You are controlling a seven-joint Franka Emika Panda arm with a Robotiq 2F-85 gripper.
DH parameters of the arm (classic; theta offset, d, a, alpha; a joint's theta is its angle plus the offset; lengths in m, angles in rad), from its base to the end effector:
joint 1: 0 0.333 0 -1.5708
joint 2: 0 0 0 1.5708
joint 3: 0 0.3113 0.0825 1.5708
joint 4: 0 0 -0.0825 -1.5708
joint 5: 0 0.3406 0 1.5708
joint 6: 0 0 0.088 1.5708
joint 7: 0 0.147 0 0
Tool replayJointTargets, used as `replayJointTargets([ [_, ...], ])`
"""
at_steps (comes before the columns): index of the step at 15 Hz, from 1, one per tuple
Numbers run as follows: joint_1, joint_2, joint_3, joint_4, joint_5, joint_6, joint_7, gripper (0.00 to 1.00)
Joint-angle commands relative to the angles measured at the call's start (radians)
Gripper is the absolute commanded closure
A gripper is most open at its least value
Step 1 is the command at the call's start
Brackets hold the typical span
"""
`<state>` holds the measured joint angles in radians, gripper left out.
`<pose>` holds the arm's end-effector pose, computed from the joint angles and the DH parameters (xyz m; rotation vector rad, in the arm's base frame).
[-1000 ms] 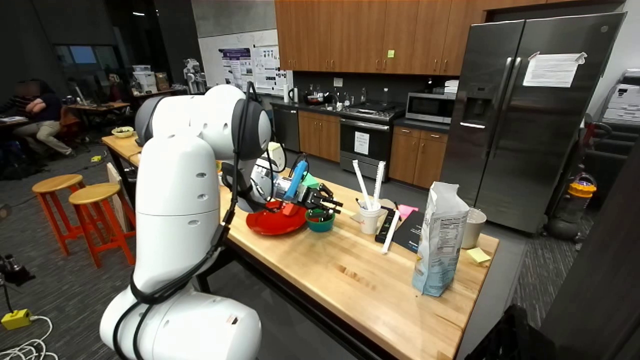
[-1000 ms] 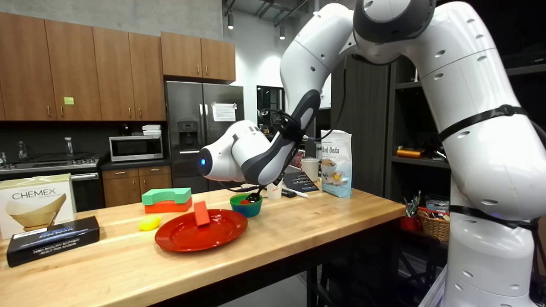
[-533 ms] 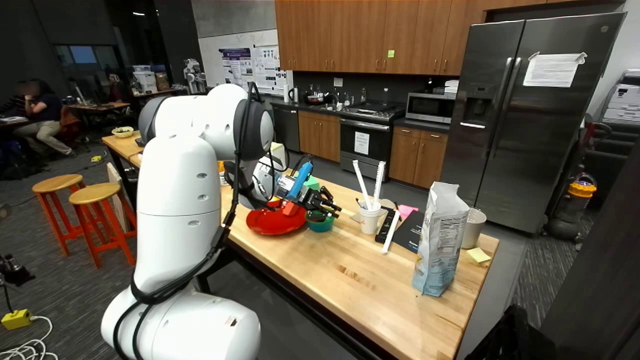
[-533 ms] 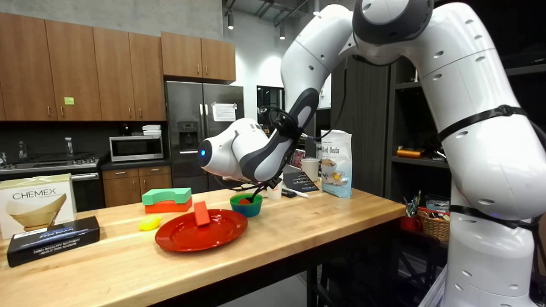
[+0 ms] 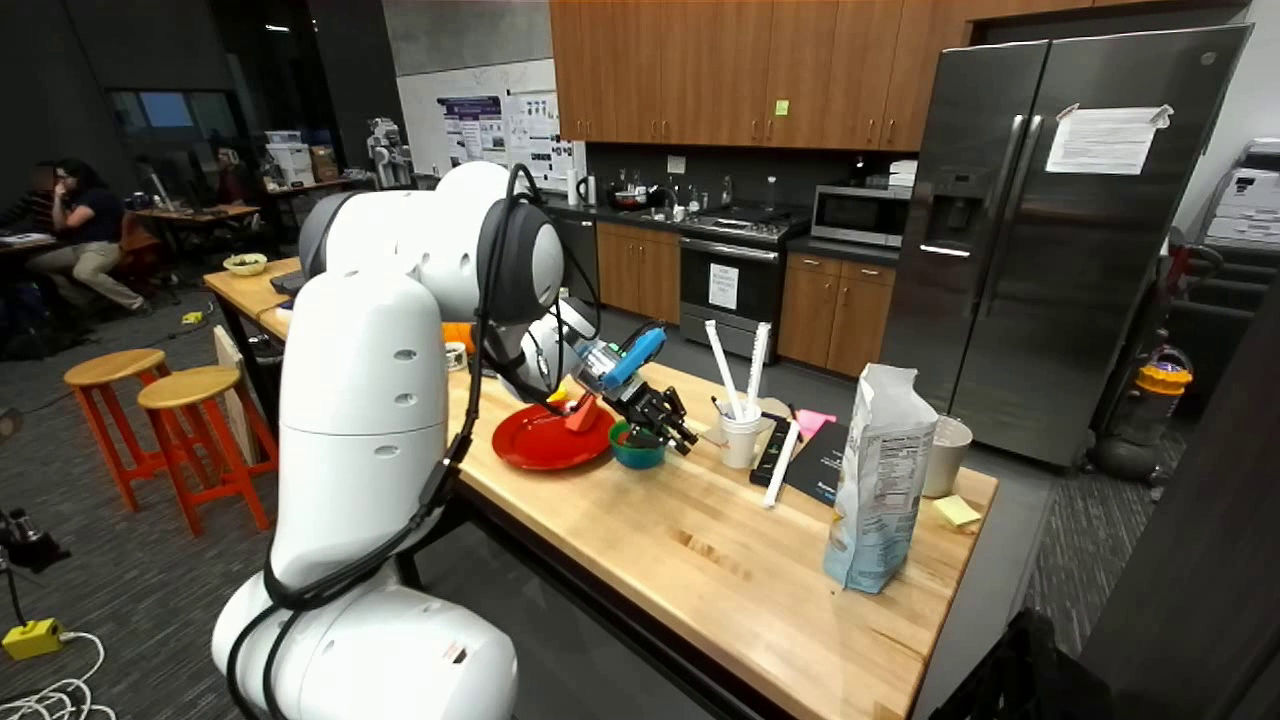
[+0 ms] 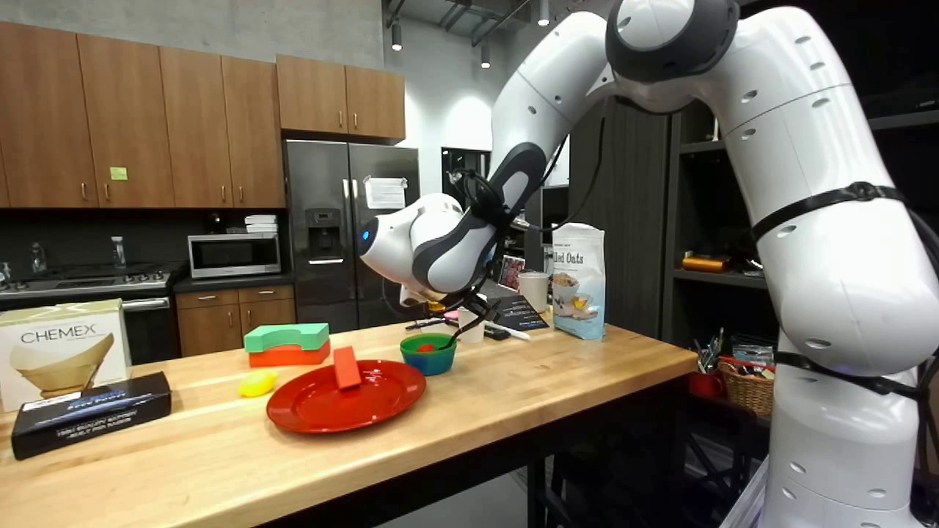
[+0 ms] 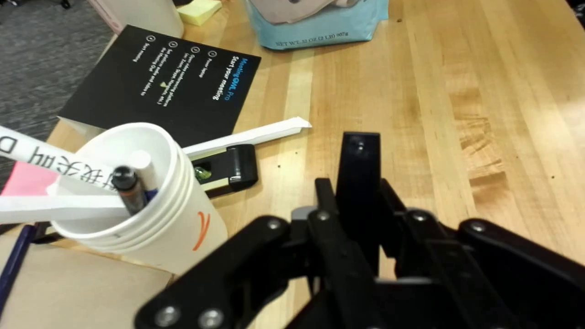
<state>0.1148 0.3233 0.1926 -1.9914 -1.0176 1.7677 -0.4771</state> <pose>0.5314 0.0518 0.3014 1.7955 1.3553 -0.6681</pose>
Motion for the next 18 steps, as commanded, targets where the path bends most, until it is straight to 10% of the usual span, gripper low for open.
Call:
replayJointTargets([
  [1,-0.030,-0.017,-0.012,0.012,0.085,0.048,-0.071,0.94],
  [18,-0.046,-0.175,-0.080,0.016,0.198,0.108,-0.039,0.94],
])
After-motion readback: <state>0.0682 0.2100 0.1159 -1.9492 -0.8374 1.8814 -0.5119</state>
